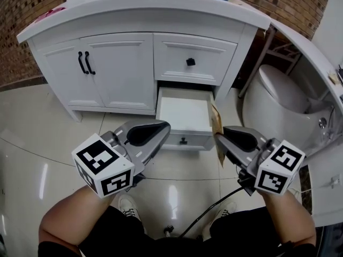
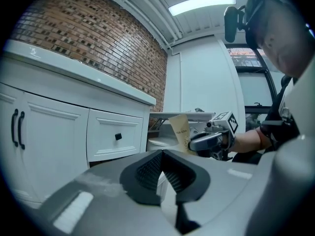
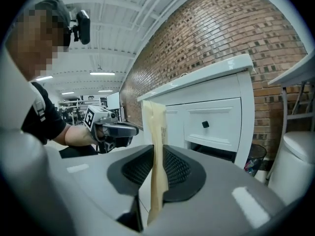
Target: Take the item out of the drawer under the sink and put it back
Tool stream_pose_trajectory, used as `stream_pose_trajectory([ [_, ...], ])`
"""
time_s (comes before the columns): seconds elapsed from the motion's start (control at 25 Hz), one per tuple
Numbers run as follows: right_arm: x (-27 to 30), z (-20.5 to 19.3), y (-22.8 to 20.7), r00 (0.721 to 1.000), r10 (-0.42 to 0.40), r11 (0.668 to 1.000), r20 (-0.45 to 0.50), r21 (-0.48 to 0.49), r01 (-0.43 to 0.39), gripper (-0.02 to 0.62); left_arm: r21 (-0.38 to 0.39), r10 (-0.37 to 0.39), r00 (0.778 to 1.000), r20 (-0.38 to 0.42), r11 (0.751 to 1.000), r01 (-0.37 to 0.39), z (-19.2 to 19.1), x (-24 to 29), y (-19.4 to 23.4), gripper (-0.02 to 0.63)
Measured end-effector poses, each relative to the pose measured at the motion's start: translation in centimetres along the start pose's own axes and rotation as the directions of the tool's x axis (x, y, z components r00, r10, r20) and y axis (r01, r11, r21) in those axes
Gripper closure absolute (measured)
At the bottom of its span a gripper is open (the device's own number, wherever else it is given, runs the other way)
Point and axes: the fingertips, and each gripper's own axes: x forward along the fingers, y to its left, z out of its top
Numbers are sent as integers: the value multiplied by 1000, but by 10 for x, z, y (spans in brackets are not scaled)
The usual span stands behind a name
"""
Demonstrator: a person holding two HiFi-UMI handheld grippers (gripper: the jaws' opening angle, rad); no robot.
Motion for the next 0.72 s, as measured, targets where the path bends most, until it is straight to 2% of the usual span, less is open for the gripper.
stream_pose_trajectory([
  [0.12, -3, -4, 1, 1000, -9, 1000, -18, -27, 9, 532, 2, 6, 1000, 18, 1000, -6, 4, -1, 0, 600],
  [0.72, 3, -14, 4, 999, 16, 1000, -49, -13, -17, 532, 13, -17, 1000, 14, 1000, 17, 5, 0, -4, 600],
])
